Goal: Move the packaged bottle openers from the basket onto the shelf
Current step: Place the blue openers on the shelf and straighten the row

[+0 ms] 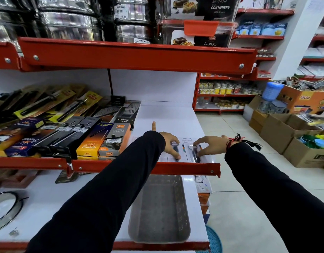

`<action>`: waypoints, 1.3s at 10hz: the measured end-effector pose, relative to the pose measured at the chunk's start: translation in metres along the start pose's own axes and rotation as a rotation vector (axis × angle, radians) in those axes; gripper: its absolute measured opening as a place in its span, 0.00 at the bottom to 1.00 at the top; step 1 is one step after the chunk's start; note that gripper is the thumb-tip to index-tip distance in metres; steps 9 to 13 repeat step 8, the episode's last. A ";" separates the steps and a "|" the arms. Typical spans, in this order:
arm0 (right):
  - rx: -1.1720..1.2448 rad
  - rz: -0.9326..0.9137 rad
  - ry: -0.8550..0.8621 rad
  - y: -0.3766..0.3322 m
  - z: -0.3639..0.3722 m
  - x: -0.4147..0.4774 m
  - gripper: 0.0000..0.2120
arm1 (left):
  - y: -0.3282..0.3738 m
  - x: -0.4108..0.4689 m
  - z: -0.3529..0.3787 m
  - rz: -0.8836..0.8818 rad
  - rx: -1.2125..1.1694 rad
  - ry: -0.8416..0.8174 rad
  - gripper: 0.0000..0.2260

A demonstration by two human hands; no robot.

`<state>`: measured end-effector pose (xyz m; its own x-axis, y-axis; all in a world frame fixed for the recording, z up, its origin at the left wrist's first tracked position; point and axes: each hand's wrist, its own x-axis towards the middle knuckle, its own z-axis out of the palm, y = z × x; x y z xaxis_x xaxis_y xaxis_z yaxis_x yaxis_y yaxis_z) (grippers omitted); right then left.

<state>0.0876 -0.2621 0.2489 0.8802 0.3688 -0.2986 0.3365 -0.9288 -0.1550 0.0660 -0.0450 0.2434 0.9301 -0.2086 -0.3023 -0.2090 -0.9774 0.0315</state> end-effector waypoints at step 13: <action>-0.002 -0.043 0.349 -0.021 0.002 -0.032 0.25 | -0.001 -0.050 -0.004 0.080 -0.154 0.395 0.24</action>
